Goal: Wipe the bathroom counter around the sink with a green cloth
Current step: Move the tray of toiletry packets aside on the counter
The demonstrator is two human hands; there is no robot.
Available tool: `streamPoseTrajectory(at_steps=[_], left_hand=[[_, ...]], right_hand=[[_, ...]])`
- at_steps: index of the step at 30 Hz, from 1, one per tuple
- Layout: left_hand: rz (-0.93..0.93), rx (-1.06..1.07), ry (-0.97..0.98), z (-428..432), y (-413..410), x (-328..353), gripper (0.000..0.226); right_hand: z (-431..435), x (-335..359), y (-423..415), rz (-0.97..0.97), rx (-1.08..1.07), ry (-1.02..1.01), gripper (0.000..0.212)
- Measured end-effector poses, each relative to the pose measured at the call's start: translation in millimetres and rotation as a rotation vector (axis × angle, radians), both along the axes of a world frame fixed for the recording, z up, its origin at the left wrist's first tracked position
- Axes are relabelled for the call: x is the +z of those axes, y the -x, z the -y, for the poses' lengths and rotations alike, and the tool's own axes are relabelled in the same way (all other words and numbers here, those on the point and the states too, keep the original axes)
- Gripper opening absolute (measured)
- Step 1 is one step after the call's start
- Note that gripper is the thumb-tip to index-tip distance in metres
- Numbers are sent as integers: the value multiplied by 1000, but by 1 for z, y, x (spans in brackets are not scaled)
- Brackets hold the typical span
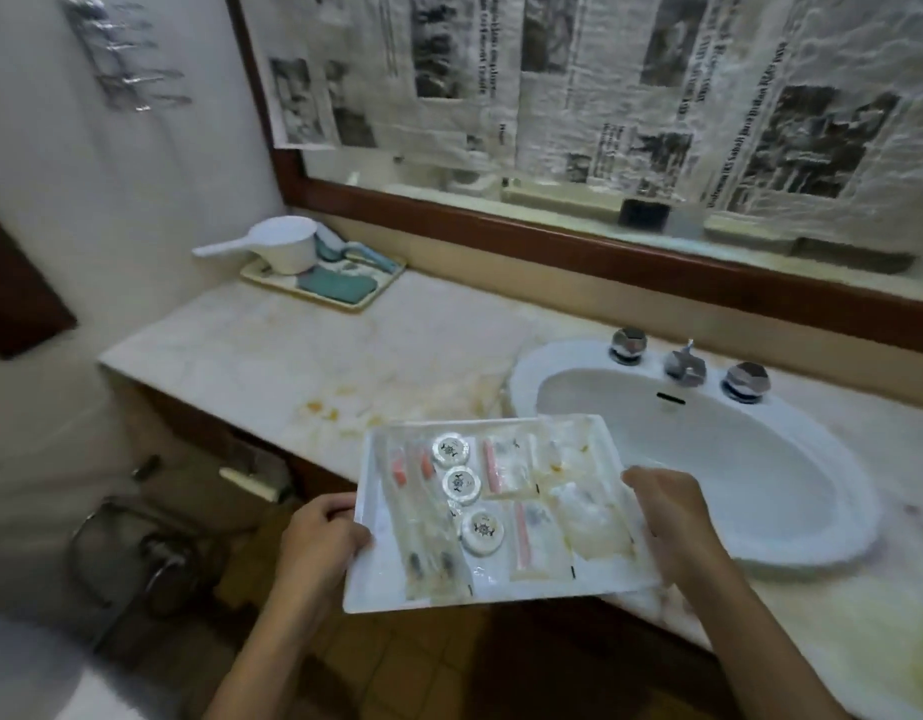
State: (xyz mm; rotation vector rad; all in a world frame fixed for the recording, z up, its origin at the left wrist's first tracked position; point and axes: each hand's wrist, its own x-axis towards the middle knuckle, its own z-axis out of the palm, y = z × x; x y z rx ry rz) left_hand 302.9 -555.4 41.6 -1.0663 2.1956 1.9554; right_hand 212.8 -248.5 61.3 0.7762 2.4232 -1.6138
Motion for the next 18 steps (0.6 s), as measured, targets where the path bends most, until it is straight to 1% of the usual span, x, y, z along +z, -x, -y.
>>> streamPoseTrajectory(at_steps=[4,10,13,16,18], left_hand=[[11,137,14,67,-35,1,34],[35,311,0,141,-63,-8,32],[40,392,-11,176,-62,-14,30],[39,457,-18,215,-47,-19,33],[35,499,-30,243,-32,-21,35]], right_hand=[[83,2,7,38,123,-16,17],[191,2,29,29,312,11,30],[243,0,49,31,385,11,21],[297,-6,76,15,461,11,15],[334,-10,97,14,485,2,22]])
